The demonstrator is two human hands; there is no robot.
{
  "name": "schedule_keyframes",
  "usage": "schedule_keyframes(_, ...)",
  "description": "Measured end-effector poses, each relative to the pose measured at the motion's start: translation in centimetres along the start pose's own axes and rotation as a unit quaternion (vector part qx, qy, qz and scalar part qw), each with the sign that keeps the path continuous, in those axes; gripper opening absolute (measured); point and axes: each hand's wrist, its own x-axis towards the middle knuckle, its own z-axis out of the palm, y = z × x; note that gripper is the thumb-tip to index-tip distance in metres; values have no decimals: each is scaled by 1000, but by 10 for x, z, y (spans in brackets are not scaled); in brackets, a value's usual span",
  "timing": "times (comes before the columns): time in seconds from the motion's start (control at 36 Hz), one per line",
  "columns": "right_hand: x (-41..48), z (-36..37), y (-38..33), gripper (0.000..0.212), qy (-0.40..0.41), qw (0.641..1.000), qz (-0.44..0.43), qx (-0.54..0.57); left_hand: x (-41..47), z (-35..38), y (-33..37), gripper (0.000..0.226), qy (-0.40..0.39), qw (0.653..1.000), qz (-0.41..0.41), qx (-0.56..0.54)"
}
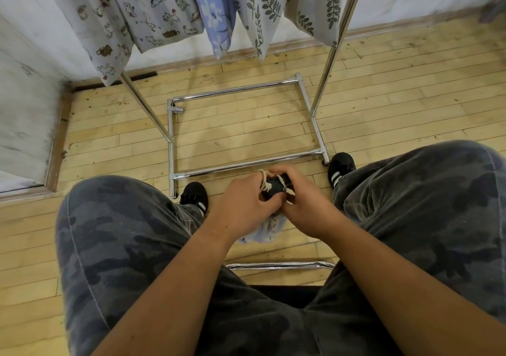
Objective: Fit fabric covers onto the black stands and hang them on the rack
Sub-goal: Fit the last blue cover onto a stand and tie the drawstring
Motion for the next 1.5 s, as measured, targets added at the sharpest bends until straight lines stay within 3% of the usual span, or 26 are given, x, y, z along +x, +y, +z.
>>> schedule_keyframes(0.11,3,-5,2,62,33,999,35,21,3,-1,-6,33,8,1000,-13,-15)
schedule_keyframes(0.19,5,-10,5,44,103,993,57,-30,2,-1,-6,34,12,1000,-8,-12)
schedule_keyframes(0.28,5,-10,7,19,118,987,93,-51,2,0,-6,33,22,1000,-5,1)
schedule_keyframes(0.47,-1,-11,-6,8,135,983,106,-69,0,0,-3,29,26,1000,0,-12)
schedule_keyframes(0.67,-2,-9,-9,21,85,987,113,76,2,1,-5,27,10,1000,7,-16)
schedule_keyframes(0.81,2,-16,-8,15,128,942,157,268,3,3,-8,28,9,1000,19,-12)
schedule_keyframes(0.89,3,-19,-9,20,118,928,171,310,4,3,-8,27,1,1000,22,-16)
schedule_keyframes(1.03,2,-16,-12,27,81,957,176,216,1,6,-6,27,-14,998,18,-56)
schedule_keyframes(1.14,1,-13,-16,16,100,974,134,151,3,9,-5,24,-25,988,-12,-152)
schedule_keyframes(1.25,1,-10,-23,13,113,984,110,83,7,10,-6,18,-18,987,-22,-158)
schedule_keyframes(1.5,-3,-7,-30,19,99,990,92,37,12,19,-3,11,-33,992,-31,-114)
